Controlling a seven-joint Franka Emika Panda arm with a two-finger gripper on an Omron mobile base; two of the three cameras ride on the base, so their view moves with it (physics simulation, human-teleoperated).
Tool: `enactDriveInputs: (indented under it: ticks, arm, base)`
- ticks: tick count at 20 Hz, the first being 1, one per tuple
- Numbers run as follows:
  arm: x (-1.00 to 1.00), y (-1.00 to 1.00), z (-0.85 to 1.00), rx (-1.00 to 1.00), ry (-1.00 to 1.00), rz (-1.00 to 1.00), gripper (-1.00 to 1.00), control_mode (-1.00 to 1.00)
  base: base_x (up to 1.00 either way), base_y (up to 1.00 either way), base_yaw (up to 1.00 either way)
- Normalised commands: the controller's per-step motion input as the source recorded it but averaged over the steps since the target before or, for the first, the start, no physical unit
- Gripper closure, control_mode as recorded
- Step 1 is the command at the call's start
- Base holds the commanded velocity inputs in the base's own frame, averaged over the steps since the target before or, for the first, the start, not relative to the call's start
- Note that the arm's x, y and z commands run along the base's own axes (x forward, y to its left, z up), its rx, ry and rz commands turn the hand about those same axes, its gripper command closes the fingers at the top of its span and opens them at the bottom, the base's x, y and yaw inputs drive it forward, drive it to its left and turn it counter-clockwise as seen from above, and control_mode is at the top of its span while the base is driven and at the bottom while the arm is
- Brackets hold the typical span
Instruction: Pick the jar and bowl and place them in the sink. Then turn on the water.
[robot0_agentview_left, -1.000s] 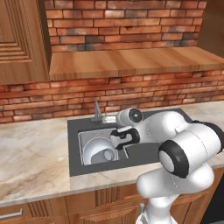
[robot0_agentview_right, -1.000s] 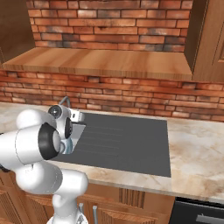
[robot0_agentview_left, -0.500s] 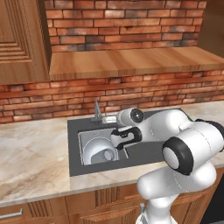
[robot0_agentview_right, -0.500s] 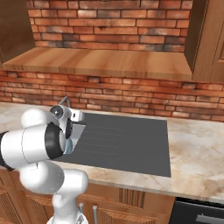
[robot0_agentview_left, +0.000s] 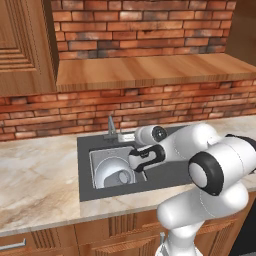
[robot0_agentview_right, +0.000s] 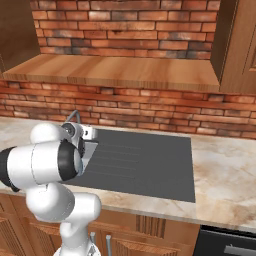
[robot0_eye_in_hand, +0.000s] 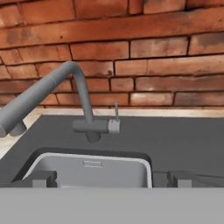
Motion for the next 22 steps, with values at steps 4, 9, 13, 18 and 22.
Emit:
enactDriveInputs:
  ticks: [4,9,13,18,22]
  arm:
    - [0.00,0.00,0.00,0.00,0.00,0.00,-1.00,-1.00]
    - [0.01,0.00,0.00,0.00,0.00,0.00,-1.00,-1.00]
    - [0.00,0.00,-0.01,0.00,-0.01,0.00,-1.00,-1.00]
    - [0.06,0.00,-0.03,0.00,-0.04,0.00,-1.00,-1.00]
    - [0.11,0.00,0.00,0.00,-0.07,0.00,-1.00,-1.00]
  base:
    - [0.00,0.00,0.00]
    - [0.00,0.00,0.00]
    - [0.00,0.00,0.00]
    - [0.00,0.00,0.00]
    - [0.00,0.00,0.00]
